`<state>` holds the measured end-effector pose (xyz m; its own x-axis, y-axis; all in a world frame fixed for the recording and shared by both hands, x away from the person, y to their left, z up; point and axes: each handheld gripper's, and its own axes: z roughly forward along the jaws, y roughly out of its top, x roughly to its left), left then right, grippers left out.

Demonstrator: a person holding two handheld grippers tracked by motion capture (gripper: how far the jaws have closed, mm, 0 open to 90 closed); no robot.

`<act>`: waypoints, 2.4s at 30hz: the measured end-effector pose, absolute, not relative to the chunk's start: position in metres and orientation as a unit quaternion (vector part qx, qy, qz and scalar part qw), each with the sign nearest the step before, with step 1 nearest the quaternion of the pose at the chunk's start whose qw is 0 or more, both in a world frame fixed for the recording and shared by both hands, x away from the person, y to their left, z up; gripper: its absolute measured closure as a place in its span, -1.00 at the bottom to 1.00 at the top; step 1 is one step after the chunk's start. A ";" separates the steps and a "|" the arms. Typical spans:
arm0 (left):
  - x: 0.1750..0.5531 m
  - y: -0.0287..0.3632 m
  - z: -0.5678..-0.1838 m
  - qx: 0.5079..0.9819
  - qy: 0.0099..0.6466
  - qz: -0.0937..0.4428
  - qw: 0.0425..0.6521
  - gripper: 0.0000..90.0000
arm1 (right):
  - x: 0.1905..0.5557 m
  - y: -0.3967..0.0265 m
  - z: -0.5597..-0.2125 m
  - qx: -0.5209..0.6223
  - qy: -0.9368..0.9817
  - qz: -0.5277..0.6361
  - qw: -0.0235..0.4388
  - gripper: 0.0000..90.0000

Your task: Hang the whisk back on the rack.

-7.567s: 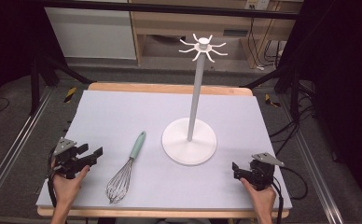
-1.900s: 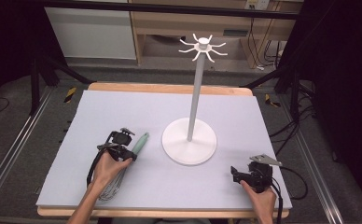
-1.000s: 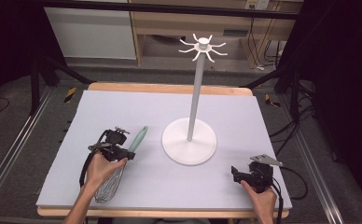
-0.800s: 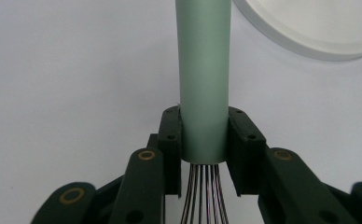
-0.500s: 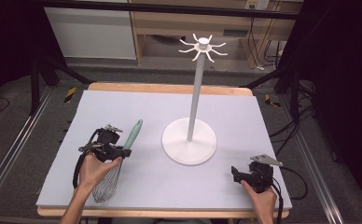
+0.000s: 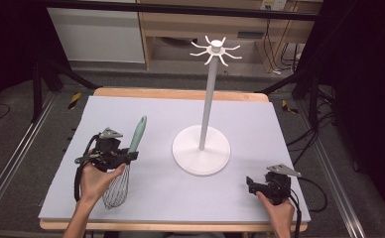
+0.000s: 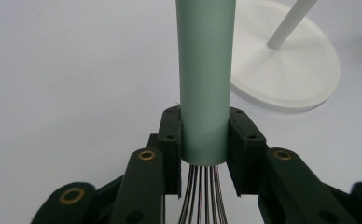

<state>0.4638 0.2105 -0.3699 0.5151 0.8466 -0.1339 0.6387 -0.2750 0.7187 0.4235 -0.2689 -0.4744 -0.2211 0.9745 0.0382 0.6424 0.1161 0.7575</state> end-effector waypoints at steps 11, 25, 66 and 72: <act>0.456 0.211 -0.359 0.763 0.449 0.177 0.431 0.52 | 0.423 -0.269 -0.474 0.572 0.705 0.337 0.249 -0.81; 0.449 0.205 -0.348 0.733 0.430 0.205 0.485 0.52 | 0.423 -0.269 -0.474 0.571 0.705 0.337 0.251 -0.81; 0.444 0.170 -0.298 0.713 0.356 0.233 0.557 0.52 | 0.423 -0.270 -0.473 0.571 0.703 0.339 0.255 -0.81; 0.445 0.166 -0.292 0.711 0.350 0.232 0.563 0.52 | 0.424 -0.270 -0.473 0.569 0.704 0.339 0.255 -0.81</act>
